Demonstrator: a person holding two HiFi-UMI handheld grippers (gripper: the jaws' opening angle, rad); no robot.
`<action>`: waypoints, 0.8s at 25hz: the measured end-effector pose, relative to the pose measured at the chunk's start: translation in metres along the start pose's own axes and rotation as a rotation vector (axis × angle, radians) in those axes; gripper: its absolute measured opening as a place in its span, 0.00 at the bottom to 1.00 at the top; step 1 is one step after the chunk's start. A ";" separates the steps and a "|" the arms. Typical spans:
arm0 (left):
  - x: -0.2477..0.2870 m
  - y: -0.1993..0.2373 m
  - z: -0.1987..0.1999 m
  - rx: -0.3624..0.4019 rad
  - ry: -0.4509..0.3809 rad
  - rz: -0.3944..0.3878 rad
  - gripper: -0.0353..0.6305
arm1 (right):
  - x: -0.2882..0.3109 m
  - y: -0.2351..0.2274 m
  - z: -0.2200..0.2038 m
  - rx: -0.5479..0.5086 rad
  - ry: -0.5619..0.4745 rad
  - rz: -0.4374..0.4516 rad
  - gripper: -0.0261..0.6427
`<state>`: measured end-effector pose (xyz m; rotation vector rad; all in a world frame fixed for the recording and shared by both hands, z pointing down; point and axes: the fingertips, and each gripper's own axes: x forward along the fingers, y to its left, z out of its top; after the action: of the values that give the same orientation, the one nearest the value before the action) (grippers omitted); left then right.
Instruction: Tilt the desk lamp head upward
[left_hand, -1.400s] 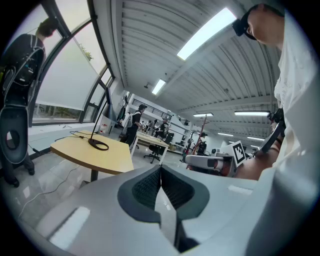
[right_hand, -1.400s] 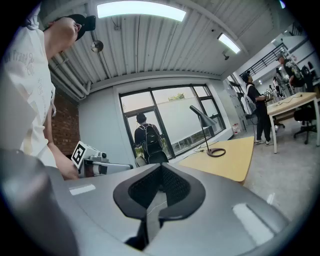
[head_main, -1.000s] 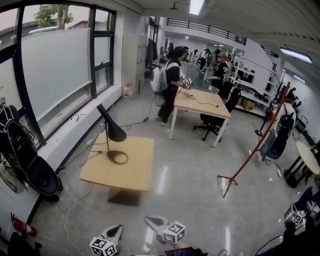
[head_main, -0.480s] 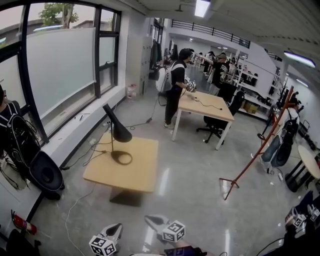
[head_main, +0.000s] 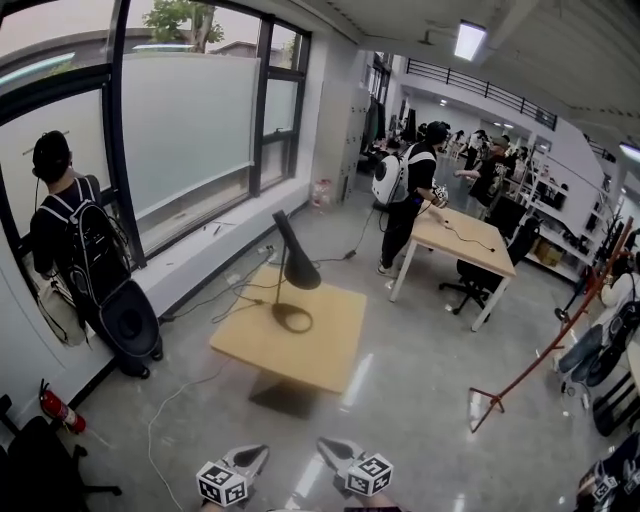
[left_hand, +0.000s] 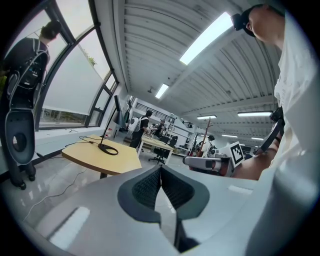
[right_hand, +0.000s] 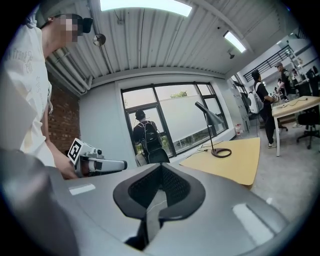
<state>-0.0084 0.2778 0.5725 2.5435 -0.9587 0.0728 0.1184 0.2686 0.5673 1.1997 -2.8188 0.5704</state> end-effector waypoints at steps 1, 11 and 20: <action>-0.002 0.001 0.000 0.000 -0.001 0.002 0.06 | 0.001 0.001 -0.001 -0.001 0.004 0.001 0.06; -0.034 0.011 -0.009 -0.009 -0.005 0.029 0.06 | 0.010 0.026 -0.014 -0.007 0.041 0.009 0.06; -0.054 0.027 -0.005 0.009 -0.031 0.038 0.06 | 0.015 0.036 -0.014 -0.046 0.055 -0.014 0.06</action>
<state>-0.0666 0.2947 0.5764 2.5422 -1.0204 0.0491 0.0812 0.2856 0.5715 1.1759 -2.7603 0.5266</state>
